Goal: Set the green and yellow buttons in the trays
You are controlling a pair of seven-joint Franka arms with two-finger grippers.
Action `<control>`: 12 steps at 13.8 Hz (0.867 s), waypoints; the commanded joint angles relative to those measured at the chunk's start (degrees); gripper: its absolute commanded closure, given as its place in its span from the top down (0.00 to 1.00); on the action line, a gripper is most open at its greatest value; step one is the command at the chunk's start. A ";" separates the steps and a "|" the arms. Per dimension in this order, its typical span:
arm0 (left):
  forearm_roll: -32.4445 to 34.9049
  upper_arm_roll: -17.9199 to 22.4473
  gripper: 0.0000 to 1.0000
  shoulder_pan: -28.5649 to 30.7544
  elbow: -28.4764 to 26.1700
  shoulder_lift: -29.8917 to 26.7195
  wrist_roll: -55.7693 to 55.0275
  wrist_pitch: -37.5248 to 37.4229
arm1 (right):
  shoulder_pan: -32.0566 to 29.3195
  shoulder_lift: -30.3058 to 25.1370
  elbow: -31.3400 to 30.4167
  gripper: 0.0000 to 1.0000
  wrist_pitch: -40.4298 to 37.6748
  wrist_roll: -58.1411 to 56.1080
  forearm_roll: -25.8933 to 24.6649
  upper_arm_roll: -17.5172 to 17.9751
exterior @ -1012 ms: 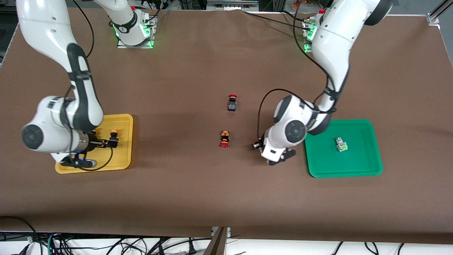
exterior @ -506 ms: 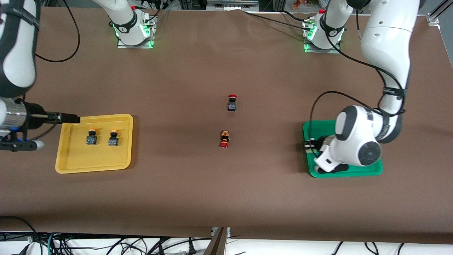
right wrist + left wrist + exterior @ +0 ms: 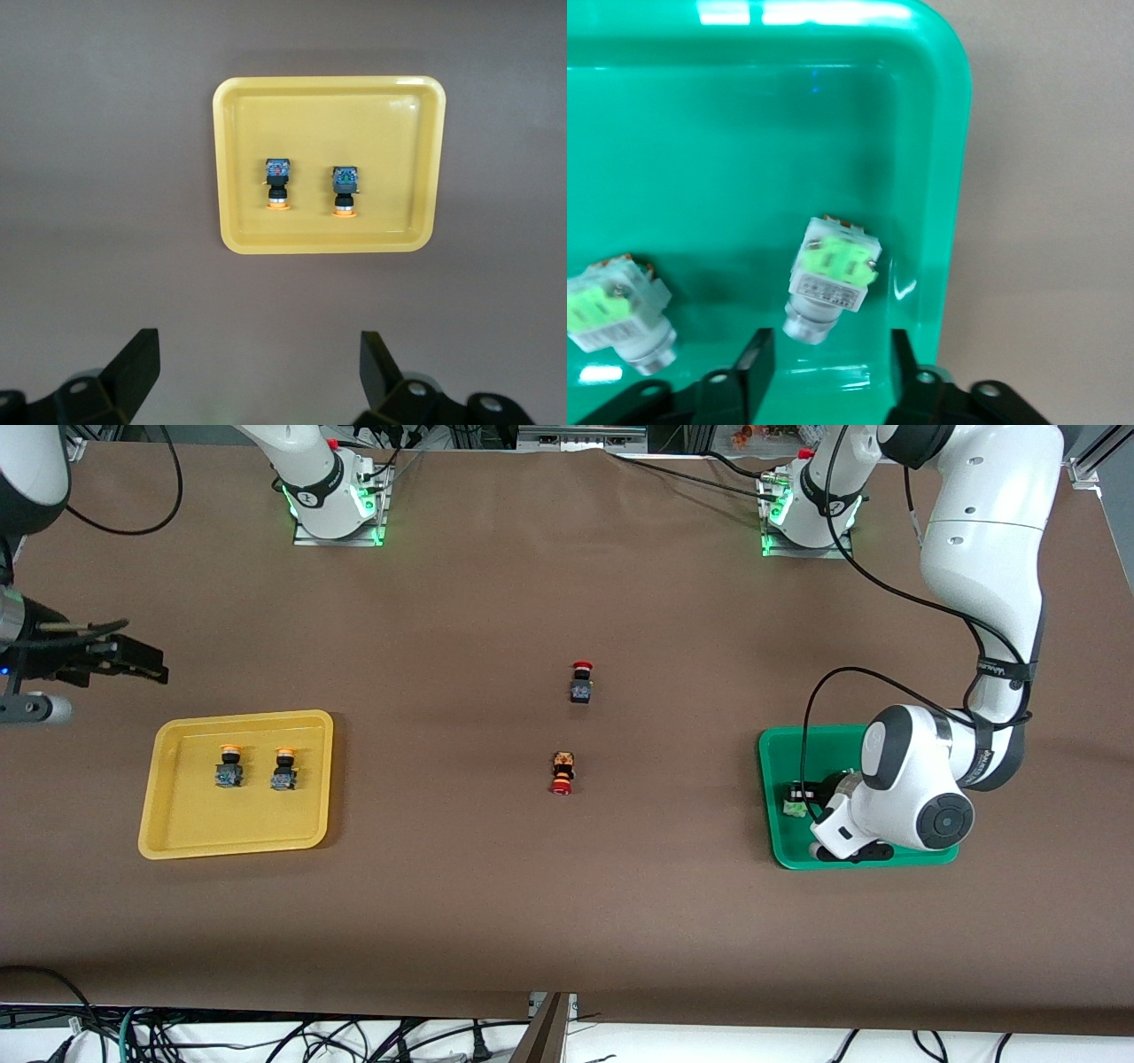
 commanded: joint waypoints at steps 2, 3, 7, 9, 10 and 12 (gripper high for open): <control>1.27 -0.52 1.00 0.84 0.63 -1.20 1.17 -0.05 | -2.11 -10.76 -8.91 1.00 2.76 -0.38 -0.63 2.30; 0.92 -0.60 1.00 0.84 0.63 -2.68 0.73 -0.40 | -2.11 -11.03 -8.65 1.00 1.18 -0.38 -0.80 2.48; 0.48 -0.87 1.00 1.37 -0.42 -14.88 1.34 -6.44 | -1.67 -9.81 -7.15 1.00 -4.02 -0.73 -1.41 2.22; 1.18 -0.95 1.00 1.37 -1.65 -22.08 1.25 -10.66 | -1.93 -9.45 -6.63 1.00 -3.84 -0.74 -1.24 2.04; 1.27 -0.87 1.00 1.37 -4.01 -26.82 1.43 -12.42 | -1.94 -9.45 -6.45 1.00 -3.67 -0.65 -1.50 2.04; 3.27 -0.87 1.00 1.46 -12.34 -39.72 1.60 -13.84 | -1.85 -8.31 -5.49 1.00 -3.58 -0.74 -1.42 2.04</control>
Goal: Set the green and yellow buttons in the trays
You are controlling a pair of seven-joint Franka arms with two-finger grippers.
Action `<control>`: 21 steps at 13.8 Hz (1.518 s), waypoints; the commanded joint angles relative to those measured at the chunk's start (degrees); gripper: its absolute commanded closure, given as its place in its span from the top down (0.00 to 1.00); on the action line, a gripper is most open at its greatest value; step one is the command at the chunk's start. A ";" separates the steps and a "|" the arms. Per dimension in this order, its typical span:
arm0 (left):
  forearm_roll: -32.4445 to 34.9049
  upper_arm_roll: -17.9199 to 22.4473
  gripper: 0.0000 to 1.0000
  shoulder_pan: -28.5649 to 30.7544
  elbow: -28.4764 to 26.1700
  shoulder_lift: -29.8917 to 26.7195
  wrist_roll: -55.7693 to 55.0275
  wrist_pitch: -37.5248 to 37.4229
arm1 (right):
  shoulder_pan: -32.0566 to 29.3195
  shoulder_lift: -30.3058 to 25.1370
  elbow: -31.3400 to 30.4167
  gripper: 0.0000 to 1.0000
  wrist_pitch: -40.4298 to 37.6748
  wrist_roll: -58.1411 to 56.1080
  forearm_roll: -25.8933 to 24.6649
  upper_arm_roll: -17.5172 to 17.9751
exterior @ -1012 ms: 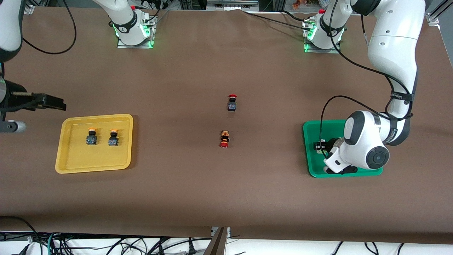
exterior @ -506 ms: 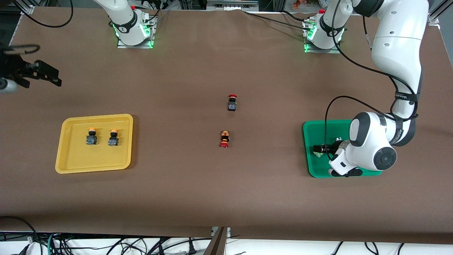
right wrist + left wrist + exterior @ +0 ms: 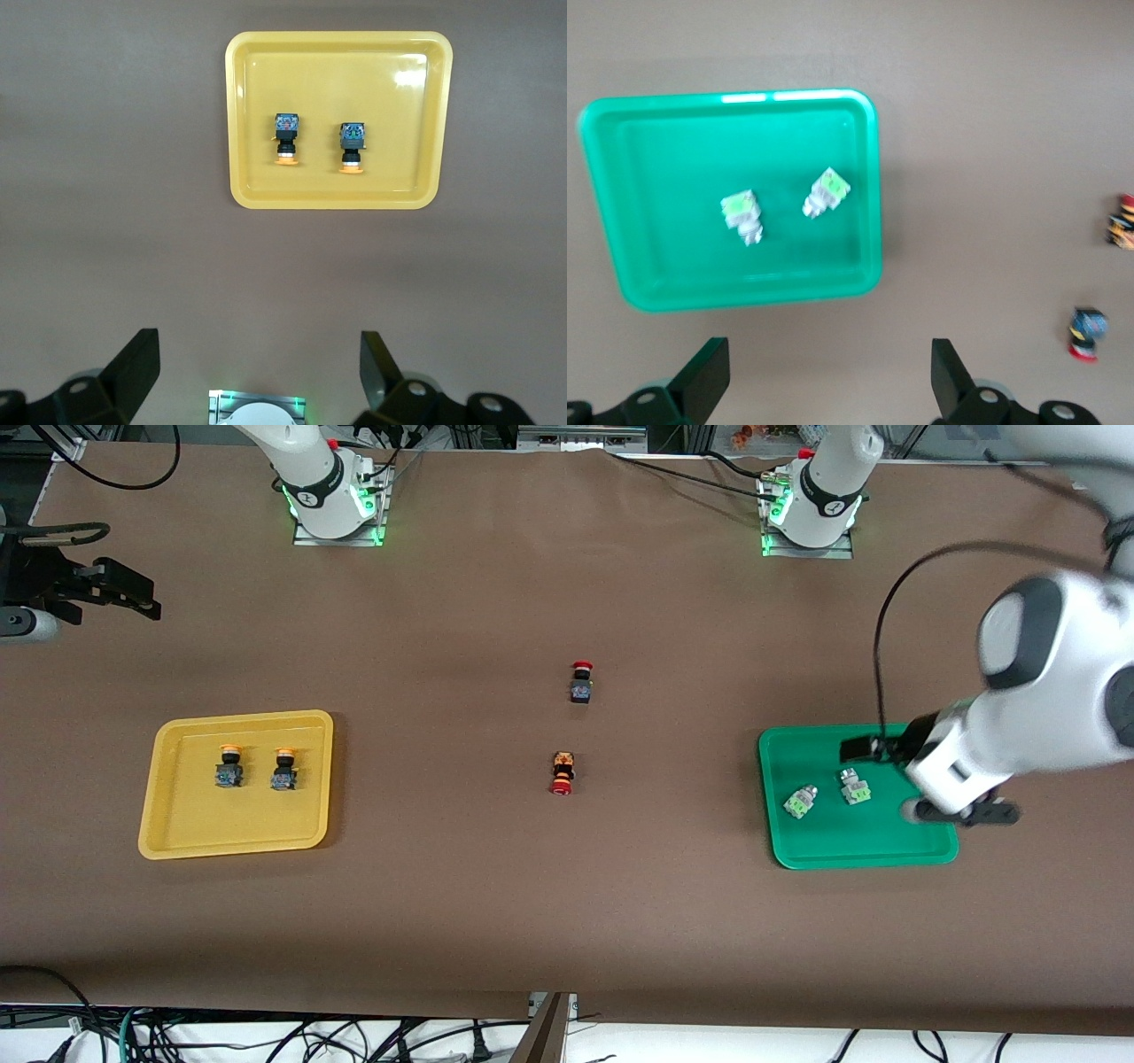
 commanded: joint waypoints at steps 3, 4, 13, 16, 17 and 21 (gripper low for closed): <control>5.13 -0.61 1.00 0.99 -19.04 -23.03 1.14 0.37 | -0.89 0.60 1.50 1.00 0.15 -0.62 -0.26 0.73; 5.22 -0.61 1.00 1.87 -18.96 -22.78 1.14 0.89 | -0.80 0.60 1.50 1.00 0.15 -0.62 -0.26 0.73; 5.13 -0.26 1.00 2.58 -14.04 -20.32 1.32 0.98 | -0.80 1.30 2.21 1.00 1.38 -0.53 -0.43 0.73; 5.04 -0.70 1.00 1.88 -13.86 -20.41 3.52 1.42 | -0.62 1.30 2.21 1.00 1.73 -0.53 -0.61 0.90; 5.13 -0.53 1.00 0.92 -13.86 -20.23 2.82 0.99 | -0.54 1.30 2.21 1.00 1.73 -0.53 -0.61 0.90; 5.57 0.53 1.00 -0.15 -4.13 -15.93 2.64 -6.91 | -0.53 1.65 2.21 1.00 2.26 -0.53 -0.52 0.90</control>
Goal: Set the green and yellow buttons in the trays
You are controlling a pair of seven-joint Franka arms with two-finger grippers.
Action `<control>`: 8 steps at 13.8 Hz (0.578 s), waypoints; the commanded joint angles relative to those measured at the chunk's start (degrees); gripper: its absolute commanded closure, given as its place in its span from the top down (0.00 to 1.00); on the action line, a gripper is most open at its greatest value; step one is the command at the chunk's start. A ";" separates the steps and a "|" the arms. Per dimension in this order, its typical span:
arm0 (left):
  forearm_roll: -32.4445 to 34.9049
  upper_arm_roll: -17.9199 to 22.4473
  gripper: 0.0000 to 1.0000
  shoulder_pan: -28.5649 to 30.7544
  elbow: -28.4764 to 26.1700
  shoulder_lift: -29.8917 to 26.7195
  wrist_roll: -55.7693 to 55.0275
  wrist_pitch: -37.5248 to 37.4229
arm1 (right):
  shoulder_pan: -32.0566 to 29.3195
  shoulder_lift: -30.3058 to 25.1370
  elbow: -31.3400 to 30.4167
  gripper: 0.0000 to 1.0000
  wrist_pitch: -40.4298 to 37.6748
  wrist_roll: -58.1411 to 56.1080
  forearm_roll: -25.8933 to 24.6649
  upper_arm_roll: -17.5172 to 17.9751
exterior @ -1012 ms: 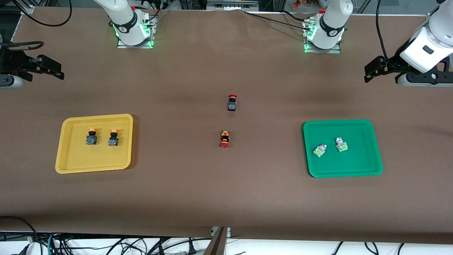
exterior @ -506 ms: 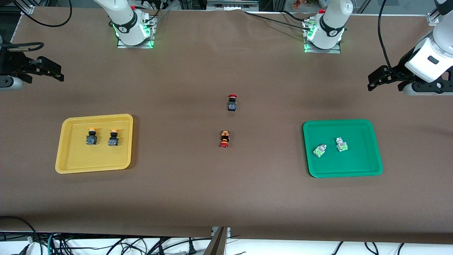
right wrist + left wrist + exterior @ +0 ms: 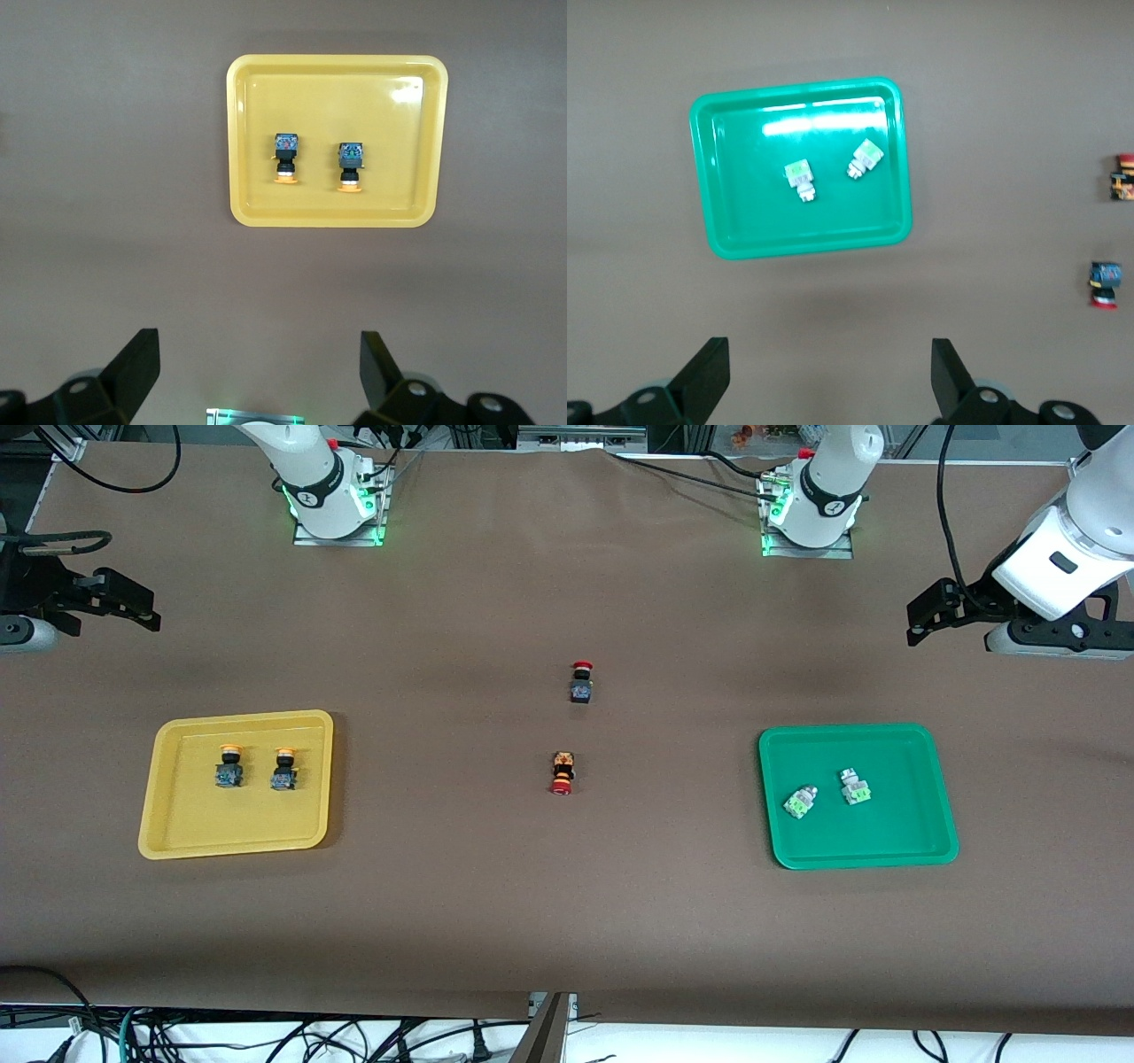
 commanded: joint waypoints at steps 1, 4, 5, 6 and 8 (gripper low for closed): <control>1.49 0.76 1.00 0.34 8.57 3.95 0.63 -5.32 | -0.50 0.84 1.59 1.00 0.01 -0.61 -0.52 0.62; 1.49 0.76 1.00 0.61 7.96 3.25 -1.03 -6.19 | -0.41 0.84 1.76 1.00 -0.08 -0.61 -0.34 0.62; 1.41 0.67 1.00 0.61 7.96 3.16 -1.74 -6.98 | -0.41 0.84 1.76 1.00 -0.08 -0.61 -0.34 0.62; 1.41 0.67 1.00 0.61 7.96 3.08 -3.22 -7.86 | -0.41 0.84 1.76 1.00 0.01 -0.61 -0.34 0.62; 1.23 0.49 1.00 0.61 7.96 3.07 -5.34 -8.22 | -0.41 0.84 1.76 1.00 0.01 -0.53 -0.34 0.62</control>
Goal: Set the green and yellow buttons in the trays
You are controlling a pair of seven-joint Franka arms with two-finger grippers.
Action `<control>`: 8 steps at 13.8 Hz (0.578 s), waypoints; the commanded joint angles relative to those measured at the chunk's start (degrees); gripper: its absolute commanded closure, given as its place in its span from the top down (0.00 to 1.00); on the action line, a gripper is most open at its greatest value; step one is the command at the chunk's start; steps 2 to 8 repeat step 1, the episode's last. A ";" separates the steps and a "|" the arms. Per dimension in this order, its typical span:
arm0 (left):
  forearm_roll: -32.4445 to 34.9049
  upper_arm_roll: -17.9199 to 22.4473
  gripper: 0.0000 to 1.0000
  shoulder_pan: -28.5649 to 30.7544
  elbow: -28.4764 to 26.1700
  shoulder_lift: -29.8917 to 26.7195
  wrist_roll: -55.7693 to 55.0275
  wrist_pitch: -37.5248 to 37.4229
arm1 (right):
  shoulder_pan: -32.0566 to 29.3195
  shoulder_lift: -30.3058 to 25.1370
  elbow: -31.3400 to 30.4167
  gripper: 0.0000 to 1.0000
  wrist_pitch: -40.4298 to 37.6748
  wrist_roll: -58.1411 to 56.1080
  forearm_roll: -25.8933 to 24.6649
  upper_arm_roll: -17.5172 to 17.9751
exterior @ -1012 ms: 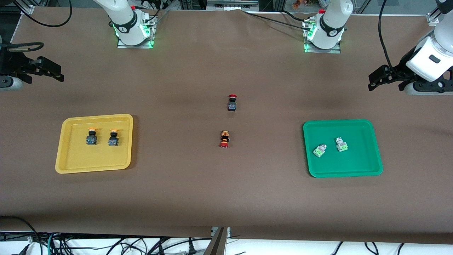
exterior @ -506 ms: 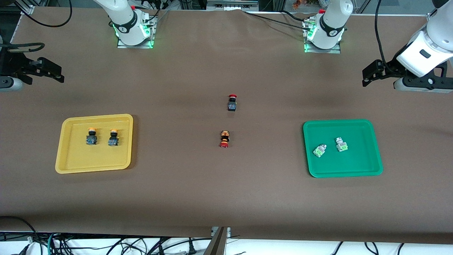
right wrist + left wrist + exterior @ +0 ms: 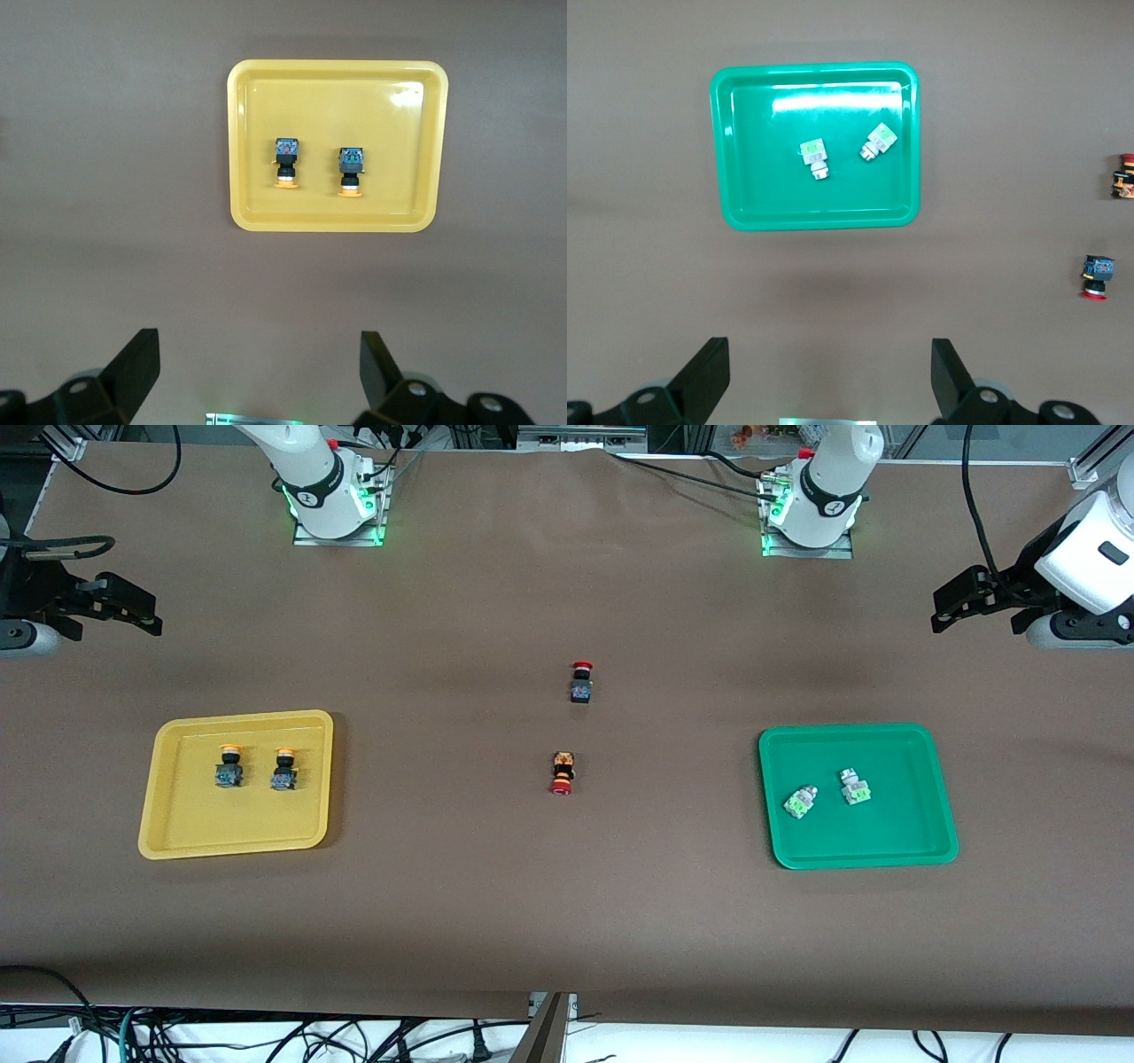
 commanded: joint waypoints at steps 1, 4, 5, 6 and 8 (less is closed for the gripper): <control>1.01 -0.53 1.00 0.19 2.03 0.85 -2.24 -1.75 | -0.50 0.60 1.52 1.00 -0.38 -0.60 -0.34 0.47; 1.01 -0.53 1.00 0.19 2.03 0.85 -2.24 -1.75 | -0.50 0.60 1.52 1.00 -0.38 -0.60 -0.34 0.47; 1.01 -0.53 1.00 0.19 2.03 0.85 -2.24 -1.75 | -0.50 0.60 1.52 1.00 -0.38 -0.60 -0.34 0.47; 1.01 -0.53 1.00 0.19 2.03 0.85 -2.24 -1.75 | -0.50 0.60 1.52 1.00 -0.38 -0.60 -0.34 0.47; 1.01 -0.53 1.00 0.19 2.03 0.85 -2.24 -1.75 | -0.50 0.60 1.52 1.00 -0.38 -0.60 -0.34 0.47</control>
